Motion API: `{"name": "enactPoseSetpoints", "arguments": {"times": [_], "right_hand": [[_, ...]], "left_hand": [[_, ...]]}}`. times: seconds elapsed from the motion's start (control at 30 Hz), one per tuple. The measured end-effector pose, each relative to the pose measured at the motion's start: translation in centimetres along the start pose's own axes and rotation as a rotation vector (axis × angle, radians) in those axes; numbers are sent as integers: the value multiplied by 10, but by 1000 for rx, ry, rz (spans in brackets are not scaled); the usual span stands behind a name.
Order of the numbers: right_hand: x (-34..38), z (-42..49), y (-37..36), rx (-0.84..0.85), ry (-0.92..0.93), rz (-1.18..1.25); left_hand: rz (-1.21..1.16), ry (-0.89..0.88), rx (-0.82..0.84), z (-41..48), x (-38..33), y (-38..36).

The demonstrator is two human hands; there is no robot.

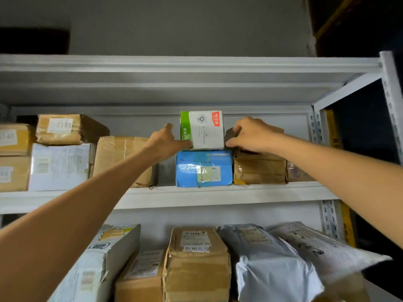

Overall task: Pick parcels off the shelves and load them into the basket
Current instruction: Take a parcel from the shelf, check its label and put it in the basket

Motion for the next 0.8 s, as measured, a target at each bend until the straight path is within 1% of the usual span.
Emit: {"name": "enactPoseSetpoints", "arguments": {"times": [0.07,0.1,0.17,0.23,0.33,0.4,0.43,0.5,0.53,0.63,0.7,0.8], "right_hand": [[3,7,-8,-22,-13,125],[5,10,-13,-12,-13,217],[15,15,-25,19,22,401],[21,20,-30,4,44,518],[13,24,-27,-70,-53,679],[10,24,-28,-58,-122,875],[10,24,-28,-62,-133,928],[12,22,-23,-125,-130,953],[14,19,-18,-186,-121,983],[18,12,-3,-358,-89,1099],[22,7,-2,-395,-94,1132],[25,1,-4,-401,-126,1139]], "left_hand": [[-239,21,18,6,4,-4],[-318,23,34,8,4,-7],[-403,-2,56,9,2,-9],[-441,-31,63,8,-4,-9],[-600,-5,57,4,-4,-8],[-688,-4,41,3,-6,-5],[-714,-10,32,3,-6,-4],[-746,-30,-15,0,-7,2],[-784,-44,-53,-2,-7,6],[-1018,-71,-173,-10,-2,18],[-1139,-52,-196,-14,1,22],[-1150,0,-163,-22,1,20]]}}
Point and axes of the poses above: each hand's wrist, its own z-axis towards the middle knuckle, its own y-axis out of the back of the hand, x = y × z, the point moved 10 cm from there along z, towards the middle knuckle, and after that the axes turned 6 degrees about z, right-handed, at the moved point
